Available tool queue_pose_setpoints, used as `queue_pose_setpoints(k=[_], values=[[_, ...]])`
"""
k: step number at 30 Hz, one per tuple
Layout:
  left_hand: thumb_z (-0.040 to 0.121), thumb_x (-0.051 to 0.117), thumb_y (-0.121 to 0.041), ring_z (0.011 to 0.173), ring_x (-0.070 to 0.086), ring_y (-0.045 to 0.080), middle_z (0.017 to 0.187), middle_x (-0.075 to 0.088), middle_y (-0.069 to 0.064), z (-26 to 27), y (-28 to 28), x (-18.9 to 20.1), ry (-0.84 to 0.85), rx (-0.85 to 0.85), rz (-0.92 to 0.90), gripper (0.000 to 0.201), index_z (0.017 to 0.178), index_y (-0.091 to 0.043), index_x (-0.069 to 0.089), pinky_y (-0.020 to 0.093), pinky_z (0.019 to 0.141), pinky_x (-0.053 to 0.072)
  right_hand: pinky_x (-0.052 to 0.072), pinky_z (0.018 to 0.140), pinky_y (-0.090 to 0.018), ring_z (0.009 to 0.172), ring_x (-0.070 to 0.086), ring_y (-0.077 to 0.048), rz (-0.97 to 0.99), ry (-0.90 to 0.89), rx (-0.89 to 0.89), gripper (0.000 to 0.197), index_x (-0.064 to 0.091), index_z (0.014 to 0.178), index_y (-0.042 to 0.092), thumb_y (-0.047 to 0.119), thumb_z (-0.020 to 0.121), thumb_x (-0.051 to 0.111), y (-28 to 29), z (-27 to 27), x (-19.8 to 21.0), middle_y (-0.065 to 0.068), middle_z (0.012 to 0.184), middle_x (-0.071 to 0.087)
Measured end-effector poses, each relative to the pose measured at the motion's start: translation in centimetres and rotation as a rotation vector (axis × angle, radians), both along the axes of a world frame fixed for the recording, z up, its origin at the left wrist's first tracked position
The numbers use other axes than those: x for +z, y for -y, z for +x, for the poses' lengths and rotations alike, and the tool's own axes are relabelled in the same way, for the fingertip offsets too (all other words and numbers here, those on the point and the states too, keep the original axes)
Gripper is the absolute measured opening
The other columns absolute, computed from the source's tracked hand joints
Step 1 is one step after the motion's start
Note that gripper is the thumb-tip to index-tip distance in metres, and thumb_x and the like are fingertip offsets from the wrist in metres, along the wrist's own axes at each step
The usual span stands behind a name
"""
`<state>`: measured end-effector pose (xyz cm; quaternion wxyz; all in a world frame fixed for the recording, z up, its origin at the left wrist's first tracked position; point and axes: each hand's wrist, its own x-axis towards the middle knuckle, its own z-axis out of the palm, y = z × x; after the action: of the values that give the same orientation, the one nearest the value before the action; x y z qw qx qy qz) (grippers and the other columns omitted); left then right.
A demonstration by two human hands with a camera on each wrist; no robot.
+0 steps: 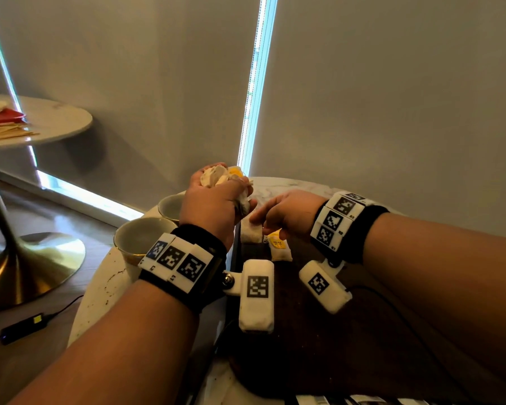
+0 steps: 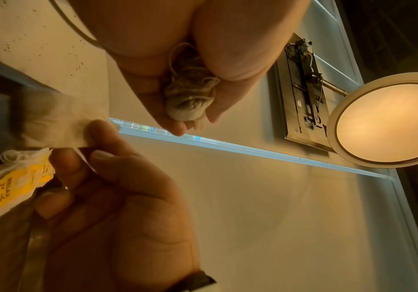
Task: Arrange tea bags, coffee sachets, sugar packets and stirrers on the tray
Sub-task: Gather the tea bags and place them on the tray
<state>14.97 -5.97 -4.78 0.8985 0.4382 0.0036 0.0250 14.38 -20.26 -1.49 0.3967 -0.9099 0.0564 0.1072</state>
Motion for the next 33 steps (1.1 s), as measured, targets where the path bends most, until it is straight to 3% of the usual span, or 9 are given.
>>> queue_pose_setpoints(k=[4, 6, 10, 14, 17, 22, 27, 31, 33], values=[[0.087, 0.072, -0.001, 0.095, 0.073, 0.030, 0.115, 0.066, 0.015, -0.1, 0.1, -0.1, -0.008, -0.009, -0.015, 0.043, 0.123, -0.021, 0.058, 0.044, 0.075, 0.061, 0.048, 0.103, -0.037, 0.117, 0.060, -0.022, -0.178, 0.003, 0.002, 0.026, 0.075, 0.113, 0.010, 0.014, 0.088, 0.070, -0.2, 1.2, -0.6, -0.006, 0.120, 0.069], [0.085, 0.074, -0.003, 0.096, 0.073, 0.031, 0.116, 0.066, 0.014, -0.1, 0.1, -0.2, -0.016, -0.010, -0.002, 0.046, 0.125, -0.022, 0.058, 0.045, 0.077, 0.061, 0.044, 0.109, -0.038, 0.121, 0.058, -0.022, -0.258, 0.005, 0.028, 0.025, 0.075, 0.115, 0.013, 0.015, 0.091, 0.068, -0.3, 1.7, -0.8, -0.004, 0.124, 0.068], [0.088, 0.072, -0.002, 0.096, 0.073, 0.030, 0.115, 0.065, 0.014, -0.1, 0.1, -0.1, 0.000, -0.020, -0.003, 0.047, 0.128, -0.020, 0.055, 0.042, 0.073, 0.061, 0.040, 0.111, -0.034, 0.128, 0.052, -0.019, -0.342, -0.024, 0.069, 0.037, 0.070, 0.125, 0.021, 0.005, 0.093, 0.059, -0.3, 2.0, -1.2, 0.002, 0.135, 0.061], [0.089, 0.070, -0.001, 0.092, 0.073, 0.027, 0.113, 0.065, 0.013, -0.3, 0.1, 0.1, 0.009, -0.026, -0.011, 0.045, 0.127, -0.020, 0.055, 0.039, 0.070, 0.061, 0.042, 0.099, -0.031, 0.126, 0.052, -0.019, -0.341, -0.016, 0.038, 0.046, 0.065, 0.130, 0.026, 0.004, 0.091, 0.060, -0.3, 2.1, -1.7, 0.001, 0.139, 0.058], [0.089, 0.070, -0.001, 0.092, 0.073, 0.025, 0.112, 0.065, 0.012, -0.4, 0.1, 0.1, 0.013, -0.032, -0.006, 0.044, 0.126, -0.020, 0.056, 0.038, 0.069, 0.061, 0.043, 0.101, -0.032, 0.129, 0.051, -0.020, -0.376, 0.029, 0.054, 0.055, 0.057, 0.139, 0.031, 0.004, 0.091, 0.058, -0.1, 2.1, -1.7, 0.001, 0.145, 0.053], [0.089, 0.069, 0.000, 0.089, 0.074, 0.025, 0.110, 0.067, 0.012, -0.5, 0.1, 0.2, 0.008, -0.031, -0.011, 0.042, 0.123, -0.020, 0.057, 0.037, 0.068, 0.061, 0.047, 0.092, -0.027, 0.114, 0.058, -0.015, -0.354, 0.087, 0.057, 0.041, 0.066, 0.128, 0.023, 0.004, 0.093, 0.057, 0.1, 1.6, -1.4, 0.001, 0.132, 0.063], [0.089, 0.071, -0.001, 0.085, 0.075, 0.024, 0.110, 0.067, 0.013, -0.2, 0.1, 0.1, -0.003, -0.033, -0.017, 0.043, 0.125, -0.020, 0.057, 0.037, 0.067, 0.060, 0.040, 0.101, -0.027, 0.126, 0.053, -0.016, -0.593, 0.000, 0.263, 0.038, 0.058, 0.138, 0.026, 0.022, 0.101, 0.051, -1.1, 0.5, -1.8, 0.002, 0.140, 0.056], [0.089, 0.070, -0.001, 0.083, 0.075, 0.023, 0.108, 0.068, 0.013, -0.2, 0.2, 0.1, -0.004, -0.037, -0.032, 0.042, 0.125, -0.019, 0.057, 0.037, 0.067, 0.059, 0.045, 0.097, -0.028, 0.121, 0.058, -0.020, -0.689, 0.010, 0.349, 0.038, 0.061, 0.134, 0.023, 0.020, 0.097, 0.052, -1.4, 0.6, -2.3, -0.001, 0.132, 0.062], [0.090, 0.070, 0.000, 0.079, 0.074, 0.021, 0.105, 0.068, 0.011, -0.3, 0.1, 0.1, -0.004, -0.045, -0.044, 0.042, 0.125, -0.018, 0.056, 0.037, 0.066, 0.060, 0.040, 0.104, -0.028, 0.126, 0.054, -0.019, -0.736, -0.025, 0.365, 0.041, 0.057, 0.139, 0.024, 0.017, 0.100, 0.048, -1.5, 0.7, -2.2, 0.000, 0.140, 0.057]])
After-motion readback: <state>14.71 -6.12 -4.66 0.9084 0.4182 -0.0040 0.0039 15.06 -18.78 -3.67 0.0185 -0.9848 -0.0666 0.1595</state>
